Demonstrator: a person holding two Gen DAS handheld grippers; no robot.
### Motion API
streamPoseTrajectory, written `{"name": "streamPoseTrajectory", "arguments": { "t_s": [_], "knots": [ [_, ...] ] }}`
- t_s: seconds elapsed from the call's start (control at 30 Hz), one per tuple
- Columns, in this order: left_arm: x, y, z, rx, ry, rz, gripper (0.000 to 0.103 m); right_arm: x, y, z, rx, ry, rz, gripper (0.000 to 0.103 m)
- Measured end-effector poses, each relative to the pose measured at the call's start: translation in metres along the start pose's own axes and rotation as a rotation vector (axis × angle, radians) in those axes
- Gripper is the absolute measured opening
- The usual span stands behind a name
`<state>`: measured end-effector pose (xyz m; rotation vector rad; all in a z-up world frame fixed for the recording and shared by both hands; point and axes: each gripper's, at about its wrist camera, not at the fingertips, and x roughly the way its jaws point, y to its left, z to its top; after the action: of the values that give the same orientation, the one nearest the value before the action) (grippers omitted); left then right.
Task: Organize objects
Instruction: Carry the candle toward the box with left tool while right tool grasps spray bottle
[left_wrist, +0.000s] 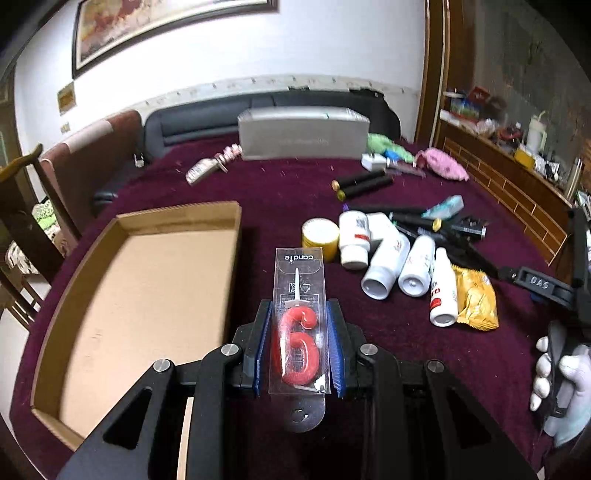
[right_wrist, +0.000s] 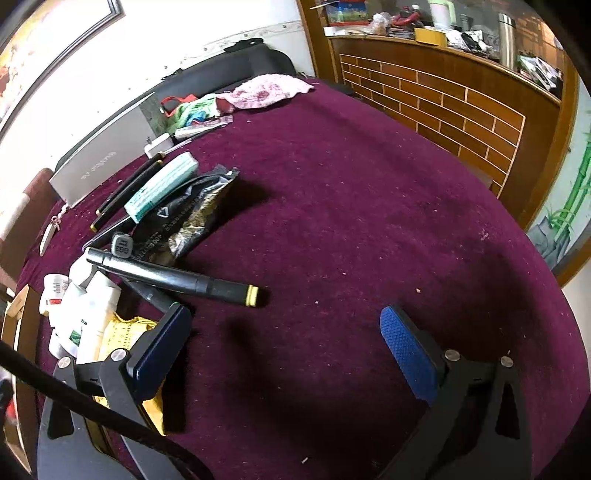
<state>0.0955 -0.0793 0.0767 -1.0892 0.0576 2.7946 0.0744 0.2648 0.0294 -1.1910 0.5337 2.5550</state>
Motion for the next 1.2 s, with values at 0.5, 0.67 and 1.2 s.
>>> {"name": "streamPoseTrajectory", "arguments": {
  "t_s": [0.5,0.67,1.2],
  "knots": [
    [-0.016,0.044,-0.003,-0.077,-0.032,0.012,0.024,-0.129,0.075,-0.006,-0.219,-0.316,-0.018,0.102],
    [-0.021,0.046,-0.007,-0.074,-0.037,0.008,0.024,-0.112,0.114,-0.001,-0.276,-0.116,0.240,0.103],
    [-0.028,0.063,-0.011,-0.108,-0.045,-0.041,0.024,-0.037,0.118,0.005,-0.106,0.178,0.358,0.065]
  ]
}}
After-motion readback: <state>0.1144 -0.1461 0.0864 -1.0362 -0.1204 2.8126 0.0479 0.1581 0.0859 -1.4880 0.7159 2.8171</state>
